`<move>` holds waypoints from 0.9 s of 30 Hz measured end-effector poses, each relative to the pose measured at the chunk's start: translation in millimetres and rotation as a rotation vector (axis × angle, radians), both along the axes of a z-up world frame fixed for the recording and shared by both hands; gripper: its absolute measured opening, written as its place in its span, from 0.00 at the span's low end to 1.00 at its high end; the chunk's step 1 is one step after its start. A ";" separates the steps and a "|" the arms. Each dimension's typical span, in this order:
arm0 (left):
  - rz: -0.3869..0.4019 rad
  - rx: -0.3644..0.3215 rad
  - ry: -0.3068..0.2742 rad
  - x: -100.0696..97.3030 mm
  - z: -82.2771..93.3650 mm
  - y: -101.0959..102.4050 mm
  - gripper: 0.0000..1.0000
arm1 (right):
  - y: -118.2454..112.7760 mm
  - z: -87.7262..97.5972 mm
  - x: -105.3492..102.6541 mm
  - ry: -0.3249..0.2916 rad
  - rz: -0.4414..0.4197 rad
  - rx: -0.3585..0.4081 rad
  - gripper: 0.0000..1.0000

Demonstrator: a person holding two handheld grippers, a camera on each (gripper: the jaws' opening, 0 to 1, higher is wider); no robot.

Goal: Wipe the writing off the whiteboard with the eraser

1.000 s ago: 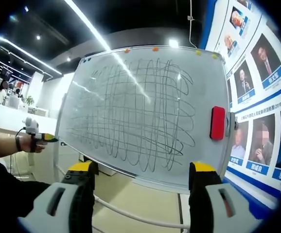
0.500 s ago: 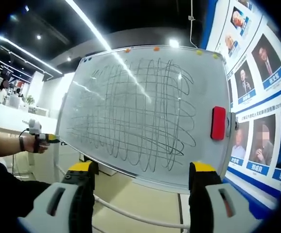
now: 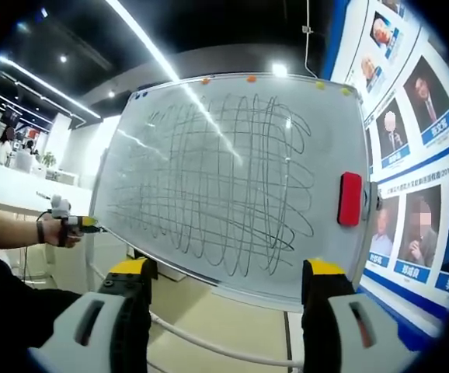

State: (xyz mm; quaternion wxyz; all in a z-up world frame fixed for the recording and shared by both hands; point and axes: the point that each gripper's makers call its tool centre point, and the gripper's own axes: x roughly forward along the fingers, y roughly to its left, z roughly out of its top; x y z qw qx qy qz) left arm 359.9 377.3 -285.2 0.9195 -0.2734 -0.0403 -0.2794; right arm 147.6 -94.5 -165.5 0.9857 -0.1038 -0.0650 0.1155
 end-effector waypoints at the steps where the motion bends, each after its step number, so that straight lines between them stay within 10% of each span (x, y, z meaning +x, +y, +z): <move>1: -0.002 -0.009 0.004 2.8 -1.4 1.1 0.94 | -0.1 -0.2 0.7 0.001 0.001 -0.002 0.74; 27: -0.033 -0.264 -0.160 41.3 4.1 15.2 0.81 | -29.7 -26.6 70.5 0.085 -0.037 0.084 0.73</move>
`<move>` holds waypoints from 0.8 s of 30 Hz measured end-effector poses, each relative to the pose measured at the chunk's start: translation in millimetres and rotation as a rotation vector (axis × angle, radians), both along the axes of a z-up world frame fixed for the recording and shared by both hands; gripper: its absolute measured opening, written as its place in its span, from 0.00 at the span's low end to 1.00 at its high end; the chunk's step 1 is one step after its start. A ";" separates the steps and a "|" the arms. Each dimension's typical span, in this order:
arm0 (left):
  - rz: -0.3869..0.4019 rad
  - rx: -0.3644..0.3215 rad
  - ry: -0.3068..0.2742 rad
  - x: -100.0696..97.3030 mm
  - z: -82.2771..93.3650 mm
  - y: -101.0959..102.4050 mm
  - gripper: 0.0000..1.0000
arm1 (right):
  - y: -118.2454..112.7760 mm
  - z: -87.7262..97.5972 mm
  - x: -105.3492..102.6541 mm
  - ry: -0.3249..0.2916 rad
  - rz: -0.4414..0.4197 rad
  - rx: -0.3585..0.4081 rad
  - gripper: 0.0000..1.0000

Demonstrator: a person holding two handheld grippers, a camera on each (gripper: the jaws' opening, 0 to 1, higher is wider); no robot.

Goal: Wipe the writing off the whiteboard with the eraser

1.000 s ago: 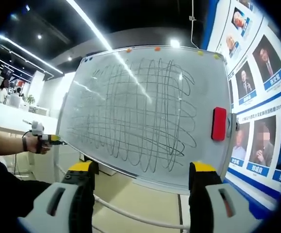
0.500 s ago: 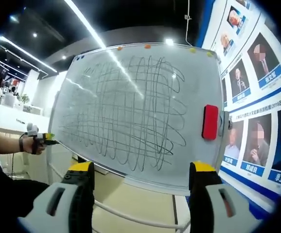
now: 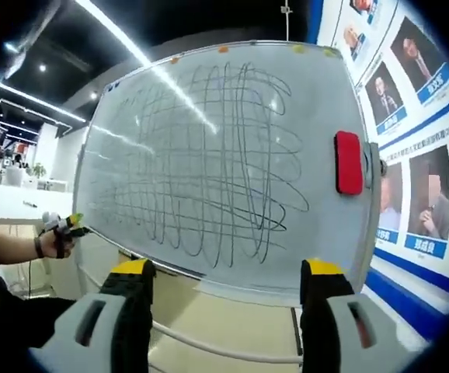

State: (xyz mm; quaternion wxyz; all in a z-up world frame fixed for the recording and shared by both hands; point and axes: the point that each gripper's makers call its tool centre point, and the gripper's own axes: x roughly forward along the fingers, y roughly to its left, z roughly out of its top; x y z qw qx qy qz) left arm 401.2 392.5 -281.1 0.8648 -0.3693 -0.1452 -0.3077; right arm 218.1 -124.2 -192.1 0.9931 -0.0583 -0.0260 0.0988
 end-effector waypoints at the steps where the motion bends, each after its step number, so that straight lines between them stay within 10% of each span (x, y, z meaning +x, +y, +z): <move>1: 0.006 -0.012 -0.017 1.5 1.7 0.8 0.80 | -0.2 -0.9 3.5 0.005 -0.003 -0.008 0.73; 7: 0.006 -0.223 -0.053 10.5 12.4 16.0 0.78 | -6.1 4.9 18.5 -0.003 -0.020 -0.010 0.72; 24: -0.006 -0.251 -0.197 16.1 8.8 19.7 0.45 | -24.4 13.4 34.6 -0.028 -0.096 -0.020 0.69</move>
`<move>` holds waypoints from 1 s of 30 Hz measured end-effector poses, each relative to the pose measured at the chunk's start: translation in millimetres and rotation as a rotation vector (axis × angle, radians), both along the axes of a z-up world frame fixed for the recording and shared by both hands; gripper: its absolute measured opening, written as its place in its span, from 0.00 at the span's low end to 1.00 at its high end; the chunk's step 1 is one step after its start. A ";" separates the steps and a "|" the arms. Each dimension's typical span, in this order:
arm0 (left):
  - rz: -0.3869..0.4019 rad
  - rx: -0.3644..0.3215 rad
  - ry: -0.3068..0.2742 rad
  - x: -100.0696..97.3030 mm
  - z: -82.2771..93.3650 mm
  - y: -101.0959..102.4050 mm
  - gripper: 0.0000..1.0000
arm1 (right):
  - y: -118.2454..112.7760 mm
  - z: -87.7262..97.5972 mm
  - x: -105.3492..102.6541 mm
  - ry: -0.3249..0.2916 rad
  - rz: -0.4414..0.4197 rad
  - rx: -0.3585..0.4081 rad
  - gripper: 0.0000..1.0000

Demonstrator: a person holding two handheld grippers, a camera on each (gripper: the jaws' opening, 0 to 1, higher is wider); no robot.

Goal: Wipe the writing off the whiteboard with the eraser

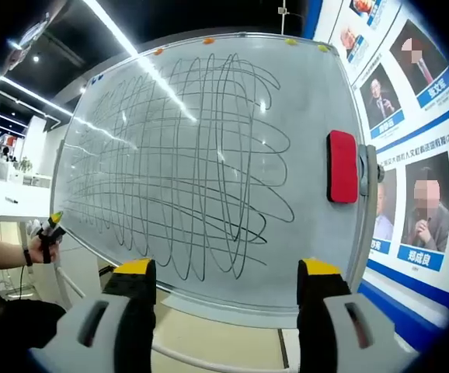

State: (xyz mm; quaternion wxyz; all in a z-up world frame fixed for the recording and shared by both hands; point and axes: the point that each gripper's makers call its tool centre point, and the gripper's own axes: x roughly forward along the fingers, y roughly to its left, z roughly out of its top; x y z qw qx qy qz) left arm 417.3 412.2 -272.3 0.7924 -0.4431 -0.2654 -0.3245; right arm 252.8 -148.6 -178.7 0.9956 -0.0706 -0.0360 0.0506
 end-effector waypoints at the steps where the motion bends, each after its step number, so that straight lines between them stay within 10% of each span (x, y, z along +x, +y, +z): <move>1: 0.001 0.000 -0.003 0.6 -1.3 1.1 0.43 | -1.7 0.4 0.1 -0.001 -0.006 0.001 0.69; 6: -0.024 -0.122 -0.021 0.4 1.8 7.6 0.40 | -7.3 4.1 0.9 -0.012 -0.026 0.007 0.69; 30: -0.066 -0.222 -0.151 -1.2 0.2 13.8 0.30 | -7.1 22.2 2.1 -0.059 -0.043 0.020 0.65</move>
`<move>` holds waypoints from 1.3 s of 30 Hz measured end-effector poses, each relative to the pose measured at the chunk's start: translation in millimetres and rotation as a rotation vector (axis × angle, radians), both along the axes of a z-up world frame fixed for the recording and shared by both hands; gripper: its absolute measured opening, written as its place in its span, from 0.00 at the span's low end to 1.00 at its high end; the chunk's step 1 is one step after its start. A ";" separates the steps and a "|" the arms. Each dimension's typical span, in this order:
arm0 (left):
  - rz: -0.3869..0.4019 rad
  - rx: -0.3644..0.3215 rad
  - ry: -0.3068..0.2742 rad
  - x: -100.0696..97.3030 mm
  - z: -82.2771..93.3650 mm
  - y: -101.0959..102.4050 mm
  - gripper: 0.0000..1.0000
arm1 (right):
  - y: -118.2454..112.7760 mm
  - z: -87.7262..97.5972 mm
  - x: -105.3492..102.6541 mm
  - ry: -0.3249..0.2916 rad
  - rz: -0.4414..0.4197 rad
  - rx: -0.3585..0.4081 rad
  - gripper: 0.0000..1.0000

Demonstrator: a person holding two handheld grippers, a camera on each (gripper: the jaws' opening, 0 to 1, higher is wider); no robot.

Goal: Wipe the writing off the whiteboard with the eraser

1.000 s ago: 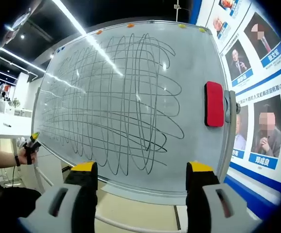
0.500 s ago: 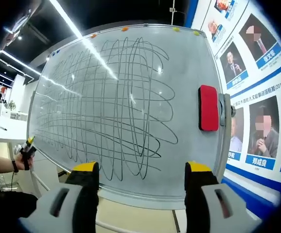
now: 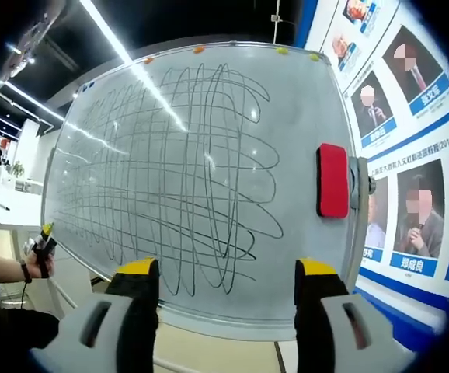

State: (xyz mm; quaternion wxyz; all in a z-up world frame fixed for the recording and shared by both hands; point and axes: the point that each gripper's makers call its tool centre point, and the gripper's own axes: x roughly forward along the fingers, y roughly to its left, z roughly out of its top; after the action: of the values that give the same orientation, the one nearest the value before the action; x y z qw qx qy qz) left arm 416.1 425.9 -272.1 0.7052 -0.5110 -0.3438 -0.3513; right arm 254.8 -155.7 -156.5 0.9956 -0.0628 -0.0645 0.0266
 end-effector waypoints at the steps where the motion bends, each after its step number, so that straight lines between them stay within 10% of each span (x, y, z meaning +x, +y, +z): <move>1: -0.021 -0.014 -0.004 -0.6 0.2 -0.3 0.30 | 0.9 3.2 -0.3 -0.015 0.009 0.020 0.66; 39: -0.052 -0.072 0.033 -2.2 1.8 -1.3 0.30 | -46.7 62.8 12.6 -0.165 -0.072 0.087 0.69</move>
State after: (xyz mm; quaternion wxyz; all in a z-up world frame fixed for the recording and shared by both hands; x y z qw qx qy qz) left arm 413.9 424.7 -270.4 0.6825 -0.5505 -0.3313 -0.3484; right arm 267.4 -202.4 -93.7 0.9890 -0.0237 -0.1450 -0.0172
